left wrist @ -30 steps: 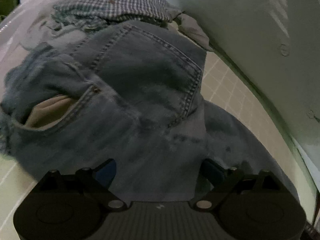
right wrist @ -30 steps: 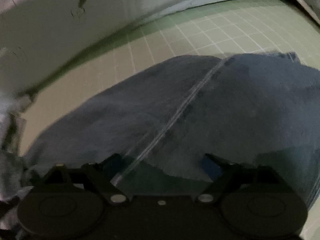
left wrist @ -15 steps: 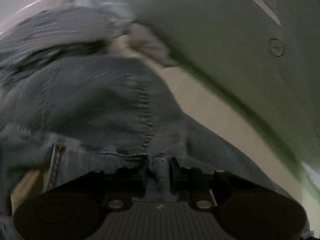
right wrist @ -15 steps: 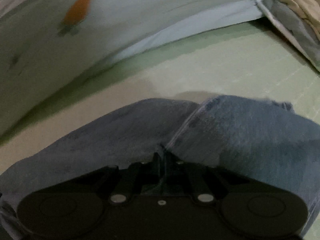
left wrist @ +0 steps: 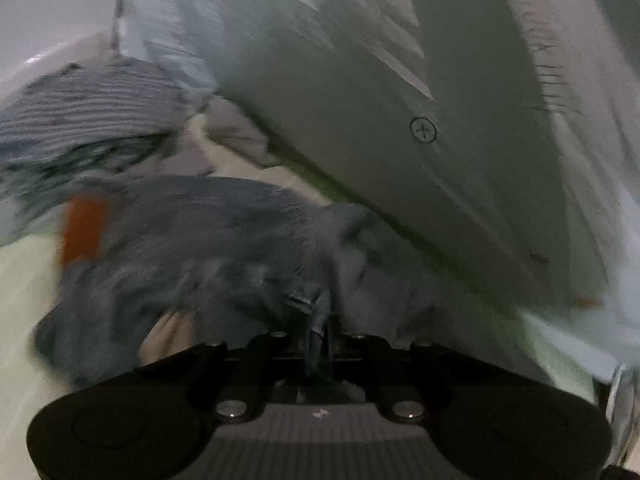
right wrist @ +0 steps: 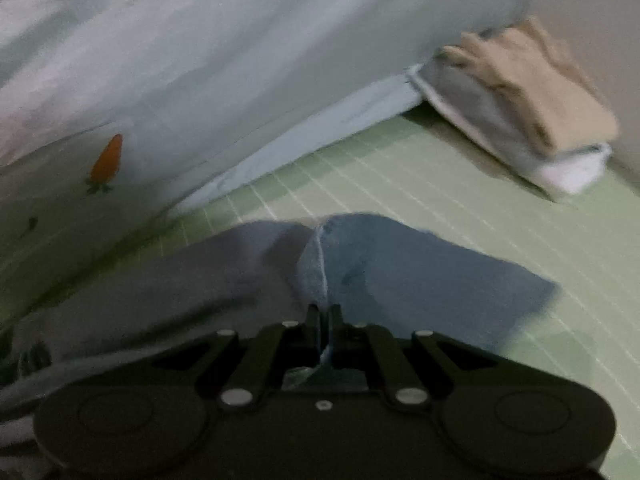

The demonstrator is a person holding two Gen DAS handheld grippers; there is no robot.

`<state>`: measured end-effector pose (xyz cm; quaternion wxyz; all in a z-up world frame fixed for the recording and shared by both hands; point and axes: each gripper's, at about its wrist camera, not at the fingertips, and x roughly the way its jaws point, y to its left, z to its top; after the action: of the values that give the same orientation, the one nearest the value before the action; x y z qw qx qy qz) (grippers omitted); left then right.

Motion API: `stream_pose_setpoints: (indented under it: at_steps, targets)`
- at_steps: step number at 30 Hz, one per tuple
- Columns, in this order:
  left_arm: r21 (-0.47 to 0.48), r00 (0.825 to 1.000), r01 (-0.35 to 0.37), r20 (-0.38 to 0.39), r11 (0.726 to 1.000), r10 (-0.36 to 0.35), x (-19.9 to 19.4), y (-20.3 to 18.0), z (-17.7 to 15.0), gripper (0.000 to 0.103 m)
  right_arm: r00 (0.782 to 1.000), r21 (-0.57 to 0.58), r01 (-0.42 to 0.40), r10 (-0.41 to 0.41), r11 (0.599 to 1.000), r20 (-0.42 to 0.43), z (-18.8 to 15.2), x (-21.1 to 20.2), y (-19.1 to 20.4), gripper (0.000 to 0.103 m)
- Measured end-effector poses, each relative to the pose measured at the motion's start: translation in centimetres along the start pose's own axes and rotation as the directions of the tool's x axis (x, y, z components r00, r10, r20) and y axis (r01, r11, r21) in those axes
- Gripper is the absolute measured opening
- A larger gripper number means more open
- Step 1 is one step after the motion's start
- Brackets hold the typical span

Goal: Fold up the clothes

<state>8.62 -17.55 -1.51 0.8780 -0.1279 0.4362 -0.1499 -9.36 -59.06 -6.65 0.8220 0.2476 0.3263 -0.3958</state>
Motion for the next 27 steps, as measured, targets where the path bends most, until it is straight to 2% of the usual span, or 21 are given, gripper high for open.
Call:
stream_pose_setpoints:
  at_steps: [3,6,8,9,10,11,12,13,14,16,17,20,22,24,27]
  targets:
    - [-0.004,0.999,-0.031,-0.035,1.0,0.031,-3.3,2.3,-3.6,0.008,0.998,0.006,0.031,-0.03,1.0,-0.057,-3.5,-2.4,-3.9,0.004]
    - [-0.111,0.993,-0.041,-0.117,0.993,0.028,-4.6,5.0,-7.2,0.009,0.983,0.005,0.074,-0.072,0.997,-0.169,-7.1,-2.5,-7.0,0.004]
    - [-0.156,0.989,-0.058,-0.141,0.986,0.036,-5.1,6.0,-8.2,0.011,0.971,0.041,0.072,-0.061,0.997,-0.23,-8.2,-2.0,-8.1,0.004]
    - [-0.164,0.99,-0.067,-0.13,0.984,0.045,-5.4,6.4,-8.1,0.013,0.966,0.06,0.069,-0.052,0.996,-0.254,-8.5,-1.8,-8.6,0.004]
    - [-0.169,0.992,-0.075,-0.113,0.983,0.057,-5.6,6.7,-7.9,0.022,0.965,0.068,0.063,-0.043,0.996,-0.258,-8.6,-1.8,-8.8,0.005]
    - [-0.173,0.993,-0.084,-0.096,0.981,0.068,-5.9,7.0,-7.6,0.028,0.97,0.064,0.052,-0.035,0.997,-0.239,-8.4,-2.1,-8.6,0.006]
    - [-0.179,0.994,-0.086,-0.075,0.98,0.074,-6.1,7.2,-7.3,0.041,0.975,0.06,0.042,-0.028,0.997,-0.22,-8.1,-2.3,-8.4,0.011]
    - [-0.186,0.996,-0.086,-0.054,0.979,0.077,-6.3,7.2,-7.0,0.049,0.979,0.055,0.031,-0.019,0.998,-0.201,-7.9,-2.5,-8.2,0.015]
    - [-0.193,0.996,-0.084,-0.036,0.978,0.079,-6.3,7.3,-6.7,0.051,0.983,0.051,0.021,-0.011,0.999,-0.181,-7.6,-2.8,-8.0,0.019]
    - [-0.205,0.996,-0.084,-0.017,0.975,0.082,-6.1,7.8,-6.0,0.062,0.99,0.041,0.0,0.006,0.999,-0.143,-7.2,-3.3,-7.6,0.033]
    - [-0.209,0.997,-0.082,-0.008,0.974,0.083,-5.8,7.9,-5.6,0.063,0.992,0.036,-0.01,0.014,0.999,-0.124,-6.9,-3.5,-7.4,0.036]
    - [-0.209,0.997,-0.075,0.015,0.975,0.08,-5.0,7.4,-4.5,0.072,0.998,-0.022,-0.015,0.014,1.0,-0.068,-5.9,-4.0,-6.0,0.055]
    - [-0.198,0.997,-0.067,0.02,0.978,0.072,-4.3,7.2,-3.6,0.083,0.999,-0.072,-0.009,0.007,0.997,-0.032,-5.1,-4.1,-4.7,0.07]
    - [-0.187,0.997,-0.065,0.017,0.98,0.069,-3.3,7.1,-2.8,0.088,1.0,-0.105,0.001,-0.003,0.995,-0.017,-4.2,-3.2,-3.9,0.076]
    - [-0.177,0.997,-0.077,-0.004,0.981,0.077,-1.1,6.7,-1.8,0.088,0.999,-0.112,0.014,-0.018,0.994,-0.037,-2.7,-1.2,-3.3,0.077]
